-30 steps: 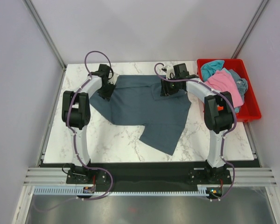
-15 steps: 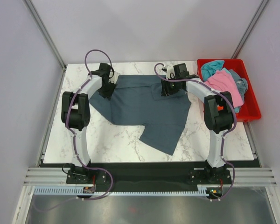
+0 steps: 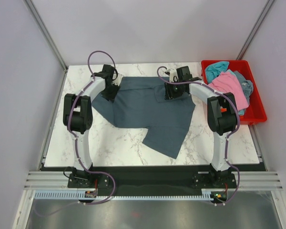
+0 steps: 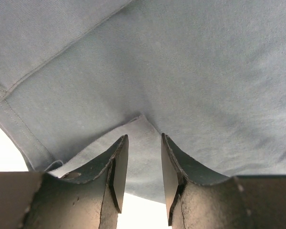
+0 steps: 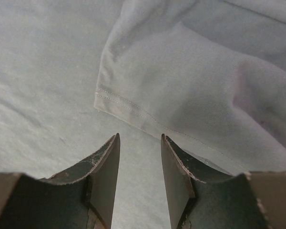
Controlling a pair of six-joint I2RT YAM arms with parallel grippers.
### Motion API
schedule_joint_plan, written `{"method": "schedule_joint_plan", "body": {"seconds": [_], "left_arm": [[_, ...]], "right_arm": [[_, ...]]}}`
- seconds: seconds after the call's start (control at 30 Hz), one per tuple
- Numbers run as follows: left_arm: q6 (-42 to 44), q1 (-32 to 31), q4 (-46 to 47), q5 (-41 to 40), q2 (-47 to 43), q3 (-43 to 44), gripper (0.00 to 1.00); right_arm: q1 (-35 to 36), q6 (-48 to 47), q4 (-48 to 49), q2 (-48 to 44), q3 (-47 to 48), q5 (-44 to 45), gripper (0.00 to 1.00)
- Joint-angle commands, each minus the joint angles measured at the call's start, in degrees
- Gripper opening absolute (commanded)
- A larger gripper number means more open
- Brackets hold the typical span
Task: Fold and stack the t-shirts
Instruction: Fold the tshirt
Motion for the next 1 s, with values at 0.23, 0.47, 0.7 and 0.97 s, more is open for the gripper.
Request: {"method": "schedule_joint_plan", "body": {"seconds": [0.23,0.47,0.7,0.97], "left_arm": [[-0.12,-0.07,-0.46,-0.43,2.44,2.26,0.37],[-0.56,0.02,-0.46,-0.34,1.83,1.83,0.02],[-0.74,0.02,-0.37,-1.22,-6.94,-3.78,0.02],[-1.7,0.81,-1.61,-2.8,-20.4,-18.37,0.02]], "right_arm": [[0.03,-1.2,0.81,-0.67,0.3,1.16,0.47],[0.03,-1.46,0.81,-1.46,-0.41,1.6,0.47],[0.03,-1.37,1.07,-1.98,-1.2,1.42,0.47],[0.03,-1.11,0.98,-1.55,0.12,0.81,0.47]]}}
